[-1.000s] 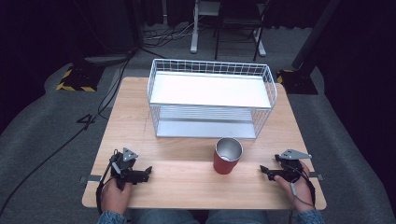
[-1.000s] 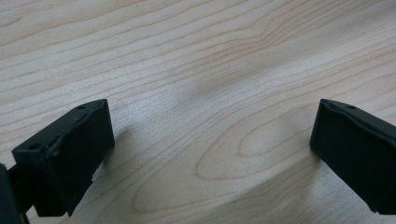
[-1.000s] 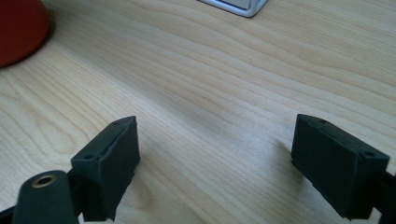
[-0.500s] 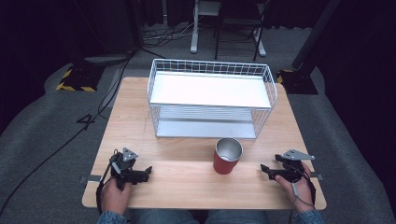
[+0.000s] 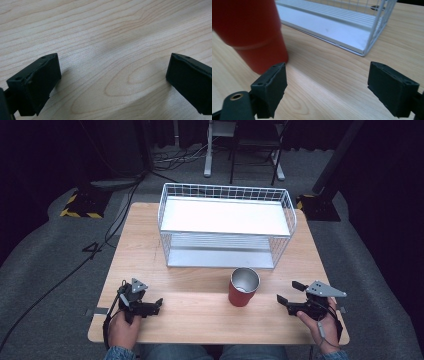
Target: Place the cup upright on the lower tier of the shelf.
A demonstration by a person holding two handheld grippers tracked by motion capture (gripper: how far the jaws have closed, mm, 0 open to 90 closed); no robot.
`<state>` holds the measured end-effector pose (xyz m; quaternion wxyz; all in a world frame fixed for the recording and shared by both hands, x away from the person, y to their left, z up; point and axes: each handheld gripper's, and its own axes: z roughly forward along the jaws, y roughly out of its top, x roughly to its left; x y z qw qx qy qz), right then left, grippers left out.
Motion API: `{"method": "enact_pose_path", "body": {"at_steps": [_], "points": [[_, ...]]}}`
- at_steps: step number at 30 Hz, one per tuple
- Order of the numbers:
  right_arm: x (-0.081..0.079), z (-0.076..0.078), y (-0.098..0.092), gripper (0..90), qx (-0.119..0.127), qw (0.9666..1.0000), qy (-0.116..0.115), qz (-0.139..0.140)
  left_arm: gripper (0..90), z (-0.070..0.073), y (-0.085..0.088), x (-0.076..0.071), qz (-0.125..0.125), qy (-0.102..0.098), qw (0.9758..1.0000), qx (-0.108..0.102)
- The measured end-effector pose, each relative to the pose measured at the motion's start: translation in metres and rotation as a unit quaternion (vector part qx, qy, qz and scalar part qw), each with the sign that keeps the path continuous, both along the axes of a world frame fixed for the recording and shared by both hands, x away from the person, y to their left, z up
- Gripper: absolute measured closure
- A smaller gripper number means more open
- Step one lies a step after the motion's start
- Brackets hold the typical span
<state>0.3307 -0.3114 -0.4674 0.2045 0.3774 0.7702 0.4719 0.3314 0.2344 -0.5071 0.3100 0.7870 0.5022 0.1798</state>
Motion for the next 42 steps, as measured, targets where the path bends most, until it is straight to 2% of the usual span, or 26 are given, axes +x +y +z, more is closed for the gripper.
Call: {"method": "enact_pose_path", "body": {"at_steps": [8, 15, 19, 29, 42], "points": [[-0.015, 0.017, 0.011, 16.5, 0.010, 0.9998, 0.000, 0.019, 0.1, 0.000, 0.000, 0.000, 0.000, 0.000, 1.0000, 0.000], [-0.023, 0.023, 0.027, 16.2, 0.015, 0.9990, 0.008, 0.042, 0.1, 0.000, 0.000, 0.000, 0.000, 0.000, 1.0000, 0.000], [-0.025, 0.026, 0.038, 16.0, 0.017, 0.9982, 0.004, 0.057, 0.1, 0.000, 0.000, 0.000, 0.000, 0.000, 1.0000, 0.000], [-0.020, 0.013, 0.069, 16.0, 0.032, 0.9967, 0.015, 0.074, 0.1, 0.000, 0.000, 0.000, -0.001, 0.001, 1.0000, 0.002], [0.001, -0.011, 0.101, 15.9, 0.033, 0.9960, 0.032, 0.077, 0.1, 0.000, 0.000, 0.001, -0.001, 0.000, 1.0000, 0.003]]}}
